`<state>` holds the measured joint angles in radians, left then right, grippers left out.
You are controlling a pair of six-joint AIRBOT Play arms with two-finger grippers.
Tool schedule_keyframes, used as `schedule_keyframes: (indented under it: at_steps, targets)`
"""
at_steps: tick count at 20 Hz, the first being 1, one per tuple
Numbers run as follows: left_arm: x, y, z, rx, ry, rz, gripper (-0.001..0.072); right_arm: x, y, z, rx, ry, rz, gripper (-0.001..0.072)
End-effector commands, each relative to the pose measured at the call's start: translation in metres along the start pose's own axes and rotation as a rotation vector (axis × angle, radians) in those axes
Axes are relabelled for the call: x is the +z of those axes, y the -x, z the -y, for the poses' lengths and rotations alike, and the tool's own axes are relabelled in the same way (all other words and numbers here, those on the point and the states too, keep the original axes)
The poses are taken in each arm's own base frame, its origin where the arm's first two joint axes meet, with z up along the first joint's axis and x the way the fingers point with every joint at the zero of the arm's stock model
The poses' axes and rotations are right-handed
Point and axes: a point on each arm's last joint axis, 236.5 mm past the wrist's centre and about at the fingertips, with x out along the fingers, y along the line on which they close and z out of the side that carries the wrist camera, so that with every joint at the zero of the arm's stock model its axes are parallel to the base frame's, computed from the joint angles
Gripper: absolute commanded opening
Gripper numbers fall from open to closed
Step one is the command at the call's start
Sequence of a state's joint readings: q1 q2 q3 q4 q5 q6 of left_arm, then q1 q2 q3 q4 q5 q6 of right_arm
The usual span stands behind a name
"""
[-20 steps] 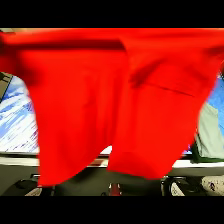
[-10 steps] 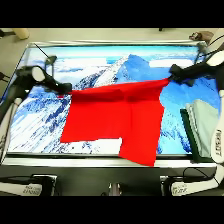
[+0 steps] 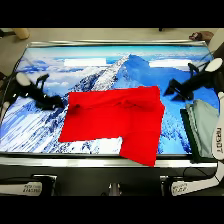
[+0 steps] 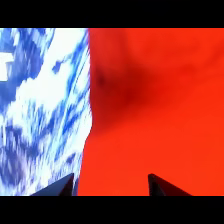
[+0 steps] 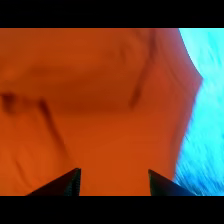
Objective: Fold the shirts.
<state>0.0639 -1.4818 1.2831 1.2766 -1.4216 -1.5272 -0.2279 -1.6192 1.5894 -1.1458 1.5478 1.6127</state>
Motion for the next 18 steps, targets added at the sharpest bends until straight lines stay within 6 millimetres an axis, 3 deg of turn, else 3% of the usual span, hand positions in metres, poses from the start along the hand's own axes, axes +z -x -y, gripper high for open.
schedule_keyframes:
  at_steps: [1, 2, 4, 8, 11, 12, 13, 15, 18]
  targets:
    - [-0.087, -0.036, -0.032, -0.02, 0.077, -0.091, 0.052, -0.062, -0.019, 0.041, -0.066, -0.029, -0.108, 0.043]
    - [-0.109, -0.053, -0.038, -0.017, 0.096, -0.098, 0.052, -0.075, -0.03, 0.044, -0.057, -0.034, -0.106, 0.0429]
    - [-0.128, -0.076, -0.041, -0.022, 0.111, -0.093, 0.0521, -0.101, -0.046, 0.042, -0.019, -0.048, -0.133, 0.0429]
    - [-0.11, -0.086, -0.025, -0.103, 0.168, -0.012, 0.0518, -0.128, -0.057, 0.05, -0.029, -0.039, -0.183, 0.043]
    - [-0.104, -0.086, -0.014, -0.138, 0.182, 0.011, 0.0441, -0.131, -0.064, 0.067, -0.084, -0.037, -0.185, 0.0436]
    - [-0.104, -0.087, -0.01, -0.142, 0.179, 0.008, 0.0379, -0.132, -0.069, 0.07, -0.09, -0.043, -0.181, 0.0446]
    - [-0.105, -0.088, -0.007, -0.141, 0.173, 0.005, 0.0232, -0.133, -0.075, 0.072, -0.086, -0.053, -0.174, 0.0453]
    - [-0.105, -0.088, -0.005, -0.14, 0.16, 0.005, 0.0025, -0.129, -0.091, 0.069, -0.046, -0.087, -0.126, 0.0453]
    - [-0.104, -0.086, -0.004, -0.14, 0.155, 0.013, 0.0025, -0.119, -0.111, 0.056, 0.043, -0.122, -0.083, 0.045]
